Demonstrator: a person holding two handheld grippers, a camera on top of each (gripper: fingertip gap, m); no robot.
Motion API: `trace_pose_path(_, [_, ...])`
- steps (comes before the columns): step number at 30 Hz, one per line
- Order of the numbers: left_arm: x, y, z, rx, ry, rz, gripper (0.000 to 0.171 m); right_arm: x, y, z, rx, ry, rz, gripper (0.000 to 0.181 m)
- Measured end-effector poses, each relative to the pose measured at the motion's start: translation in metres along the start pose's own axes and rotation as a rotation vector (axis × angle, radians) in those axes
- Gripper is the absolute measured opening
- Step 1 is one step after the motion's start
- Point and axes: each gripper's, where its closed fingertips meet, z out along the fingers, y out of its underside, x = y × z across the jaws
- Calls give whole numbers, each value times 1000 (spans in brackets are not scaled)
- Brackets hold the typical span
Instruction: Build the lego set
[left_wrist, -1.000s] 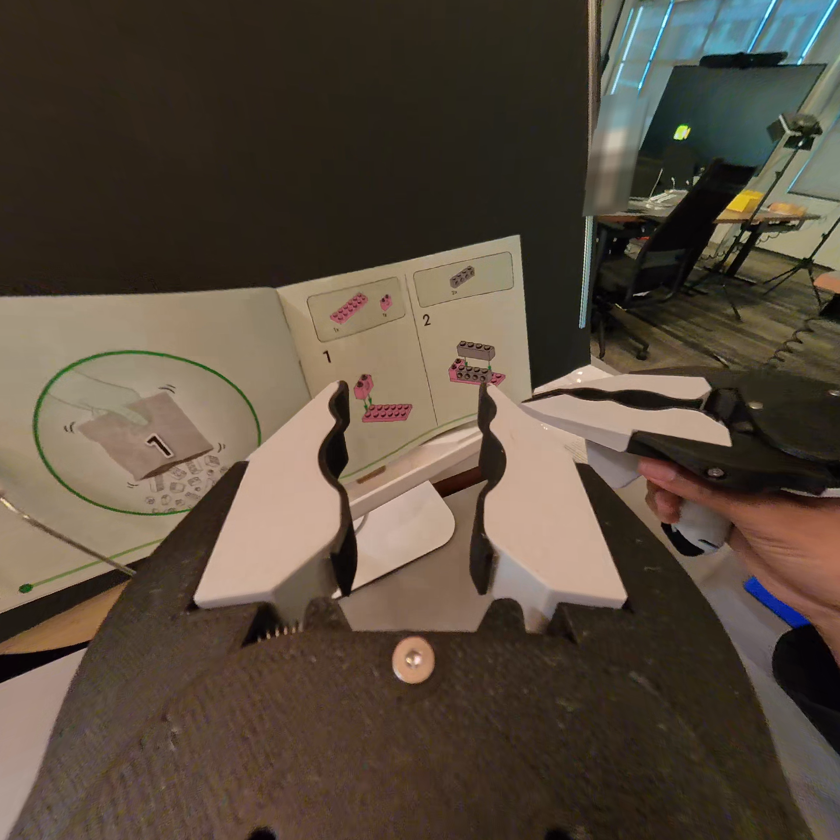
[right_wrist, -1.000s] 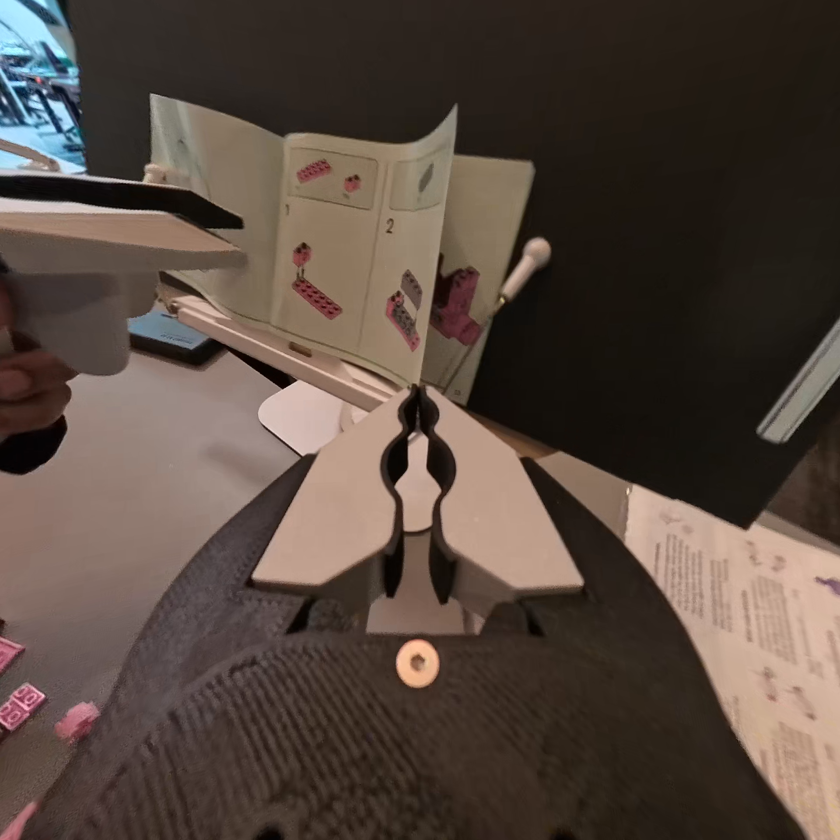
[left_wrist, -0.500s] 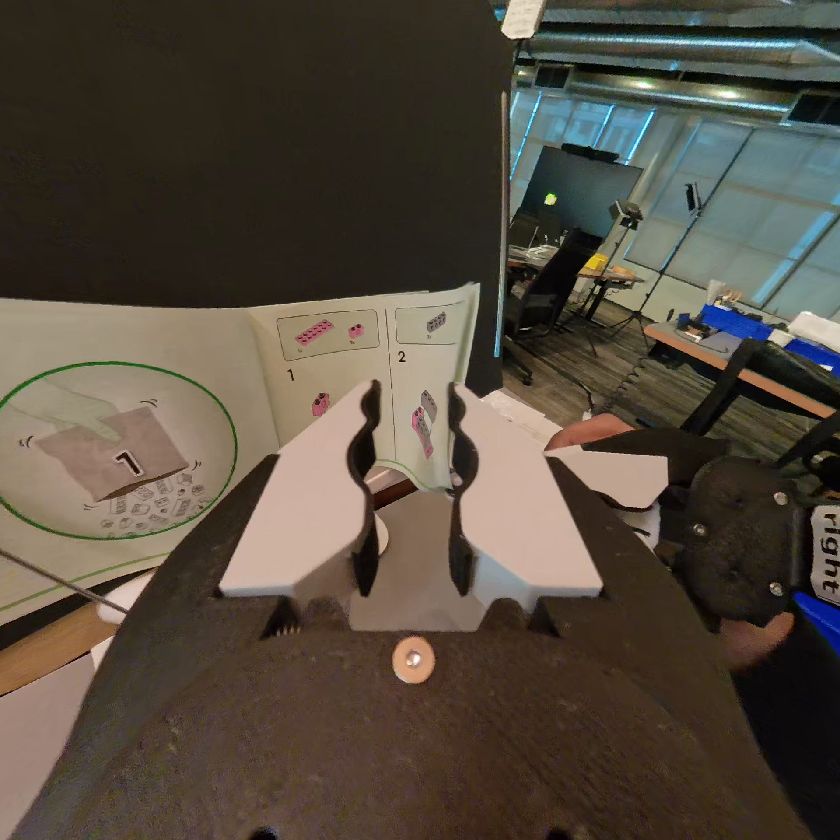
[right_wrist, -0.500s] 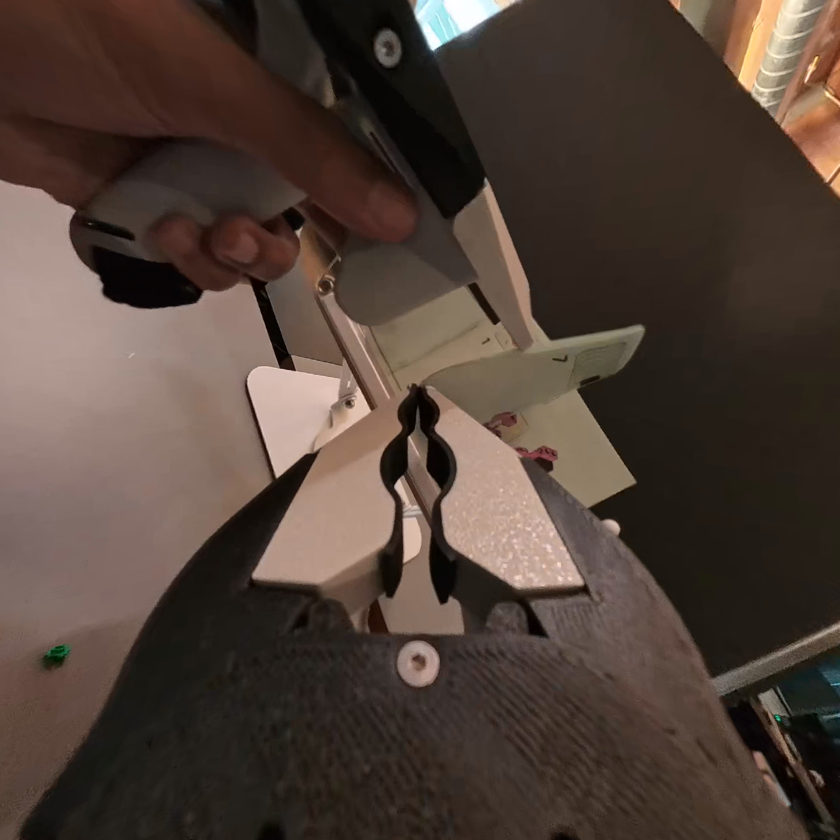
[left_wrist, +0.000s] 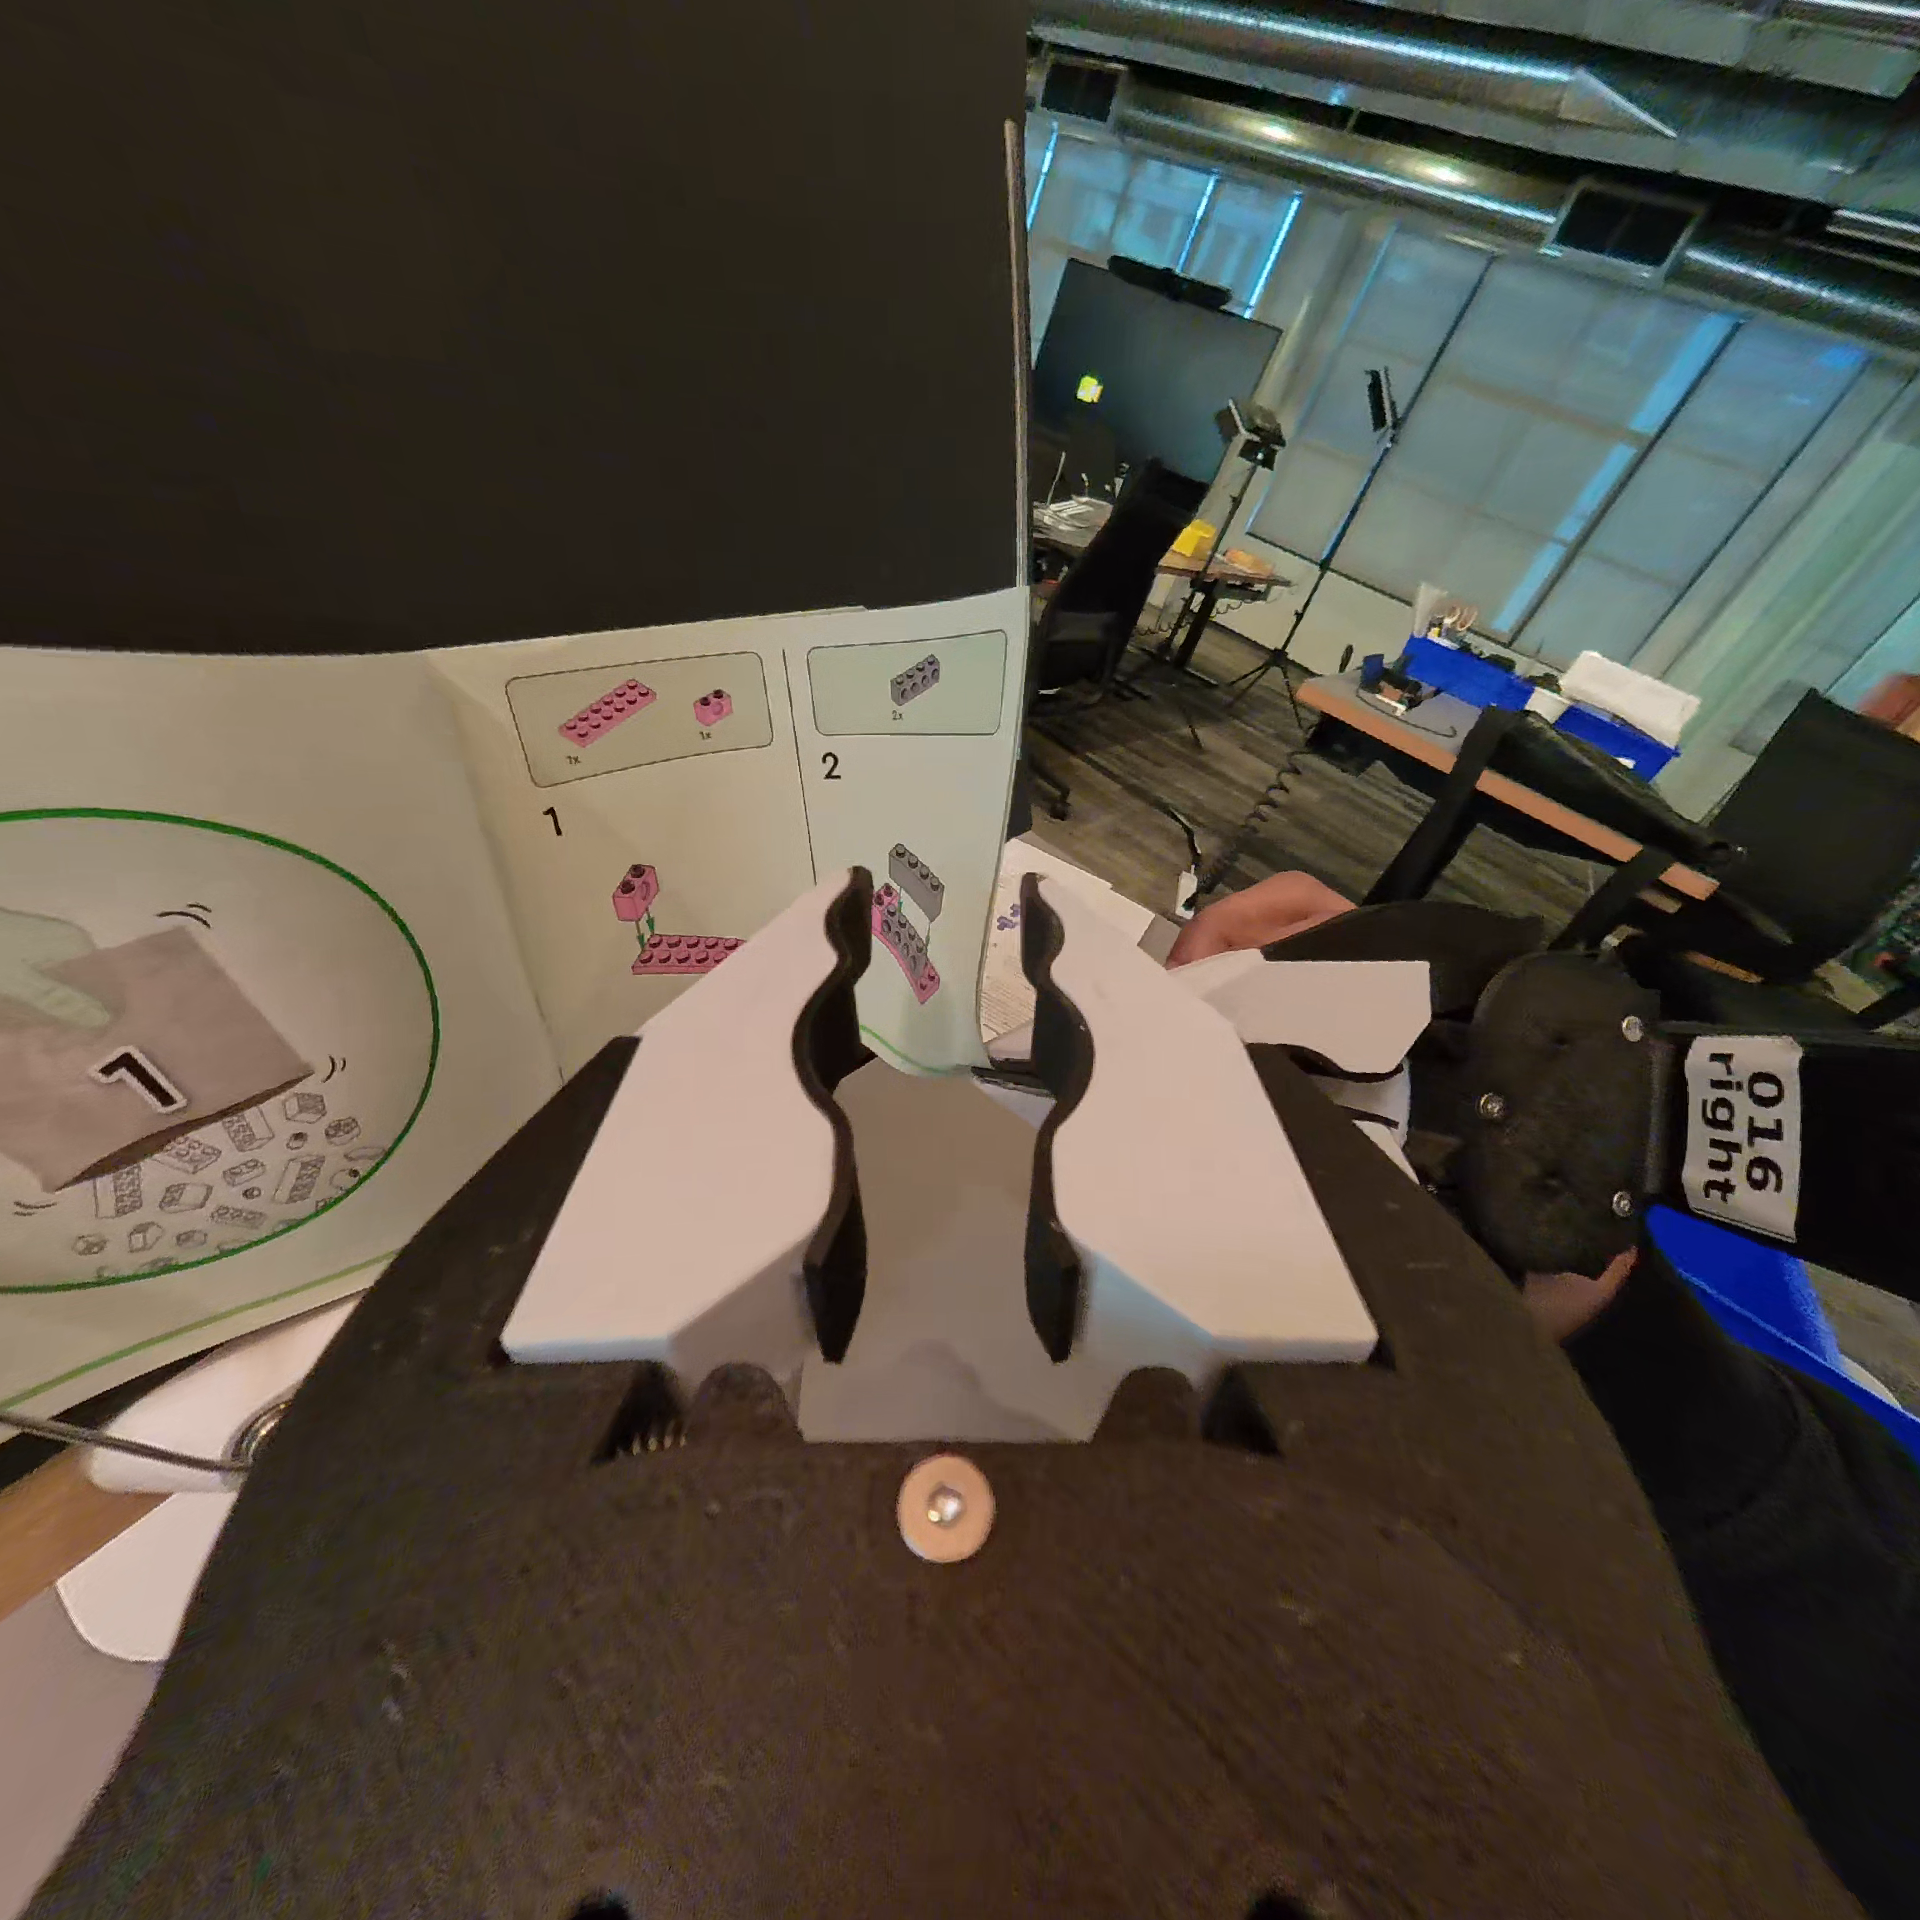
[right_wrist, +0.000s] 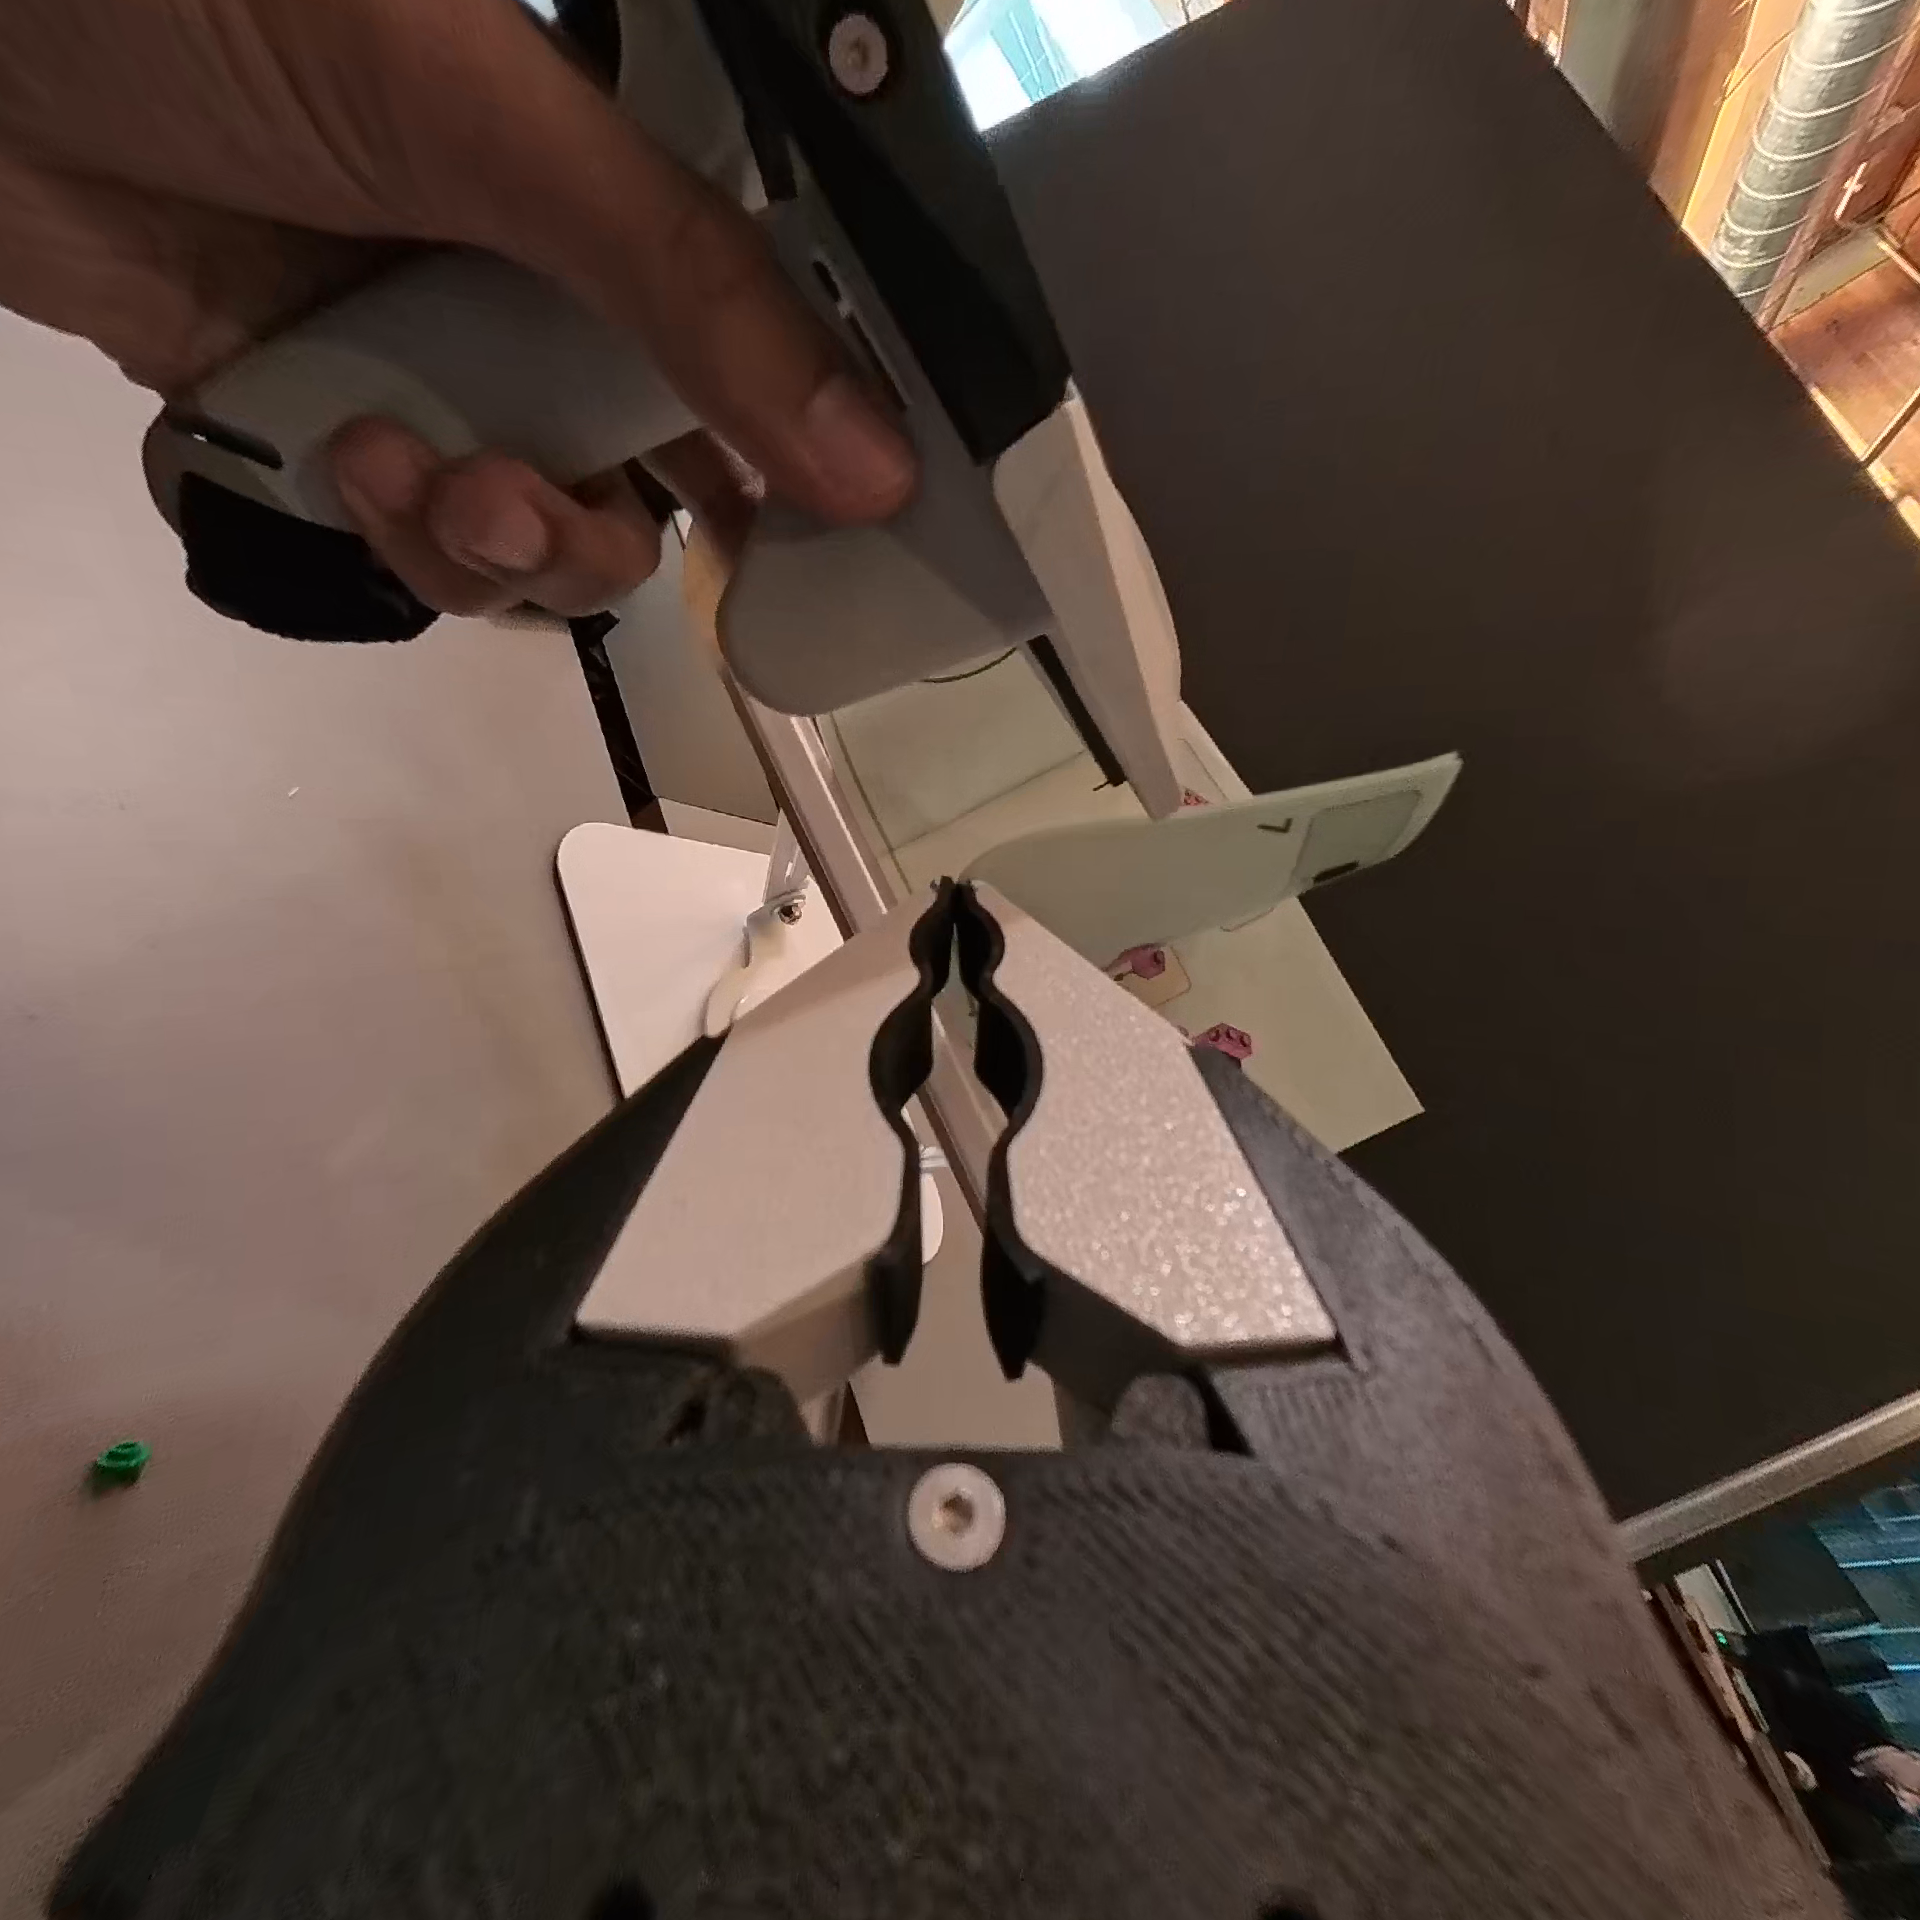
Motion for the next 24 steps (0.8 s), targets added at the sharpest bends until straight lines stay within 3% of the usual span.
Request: trace_pose_path(24, [0, 7, 2, -41, 3, 39, 21, 2, 3, -3, -4, -4, 9, 0])
